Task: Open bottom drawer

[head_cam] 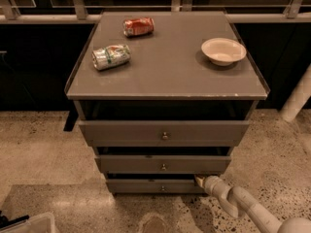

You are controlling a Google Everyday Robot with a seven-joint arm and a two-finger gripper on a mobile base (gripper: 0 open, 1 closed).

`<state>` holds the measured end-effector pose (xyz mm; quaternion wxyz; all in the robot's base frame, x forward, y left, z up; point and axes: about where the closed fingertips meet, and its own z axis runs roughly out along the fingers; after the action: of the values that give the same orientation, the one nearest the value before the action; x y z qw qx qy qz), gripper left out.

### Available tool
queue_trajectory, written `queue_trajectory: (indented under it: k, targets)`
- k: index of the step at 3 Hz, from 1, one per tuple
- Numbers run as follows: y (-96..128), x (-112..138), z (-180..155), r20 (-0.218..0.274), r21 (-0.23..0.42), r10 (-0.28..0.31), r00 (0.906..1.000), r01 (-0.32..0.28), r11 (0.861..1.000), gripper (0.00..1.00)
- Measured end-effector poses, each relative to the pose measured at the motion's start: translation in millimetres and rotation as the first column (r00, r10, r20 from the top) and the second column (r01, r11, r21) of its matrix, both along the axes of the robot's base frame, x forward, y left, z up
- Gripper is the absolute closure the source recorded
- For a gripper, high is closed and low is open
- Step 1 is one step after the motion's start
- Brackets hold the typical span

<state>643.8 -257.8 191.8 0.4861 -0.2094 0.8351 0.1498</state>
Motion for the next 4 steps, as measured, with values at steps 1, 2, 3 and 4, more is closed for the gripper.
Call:
queue_trajectory:
  k: [1,2,3,4]
  targets:
    - [-2.3,-12.7,-4.9,-0.093,0.003,-0.033,0.9951,0.033,0.999,1.0]
    - [-2.8,-18.8,-2.8,-0.118,0.01,-0.039,0.9922,0.041,0.999,1.0]
    - [-0.6,-30.6,-7.0,-0.164,0.034,-0.045,0.9854,0.051,0.998,1.0]
    - [-0.6,-30.6,-2.8,-0.164,0.034,-0.045,0.9854,0.051,0.998,1.0]
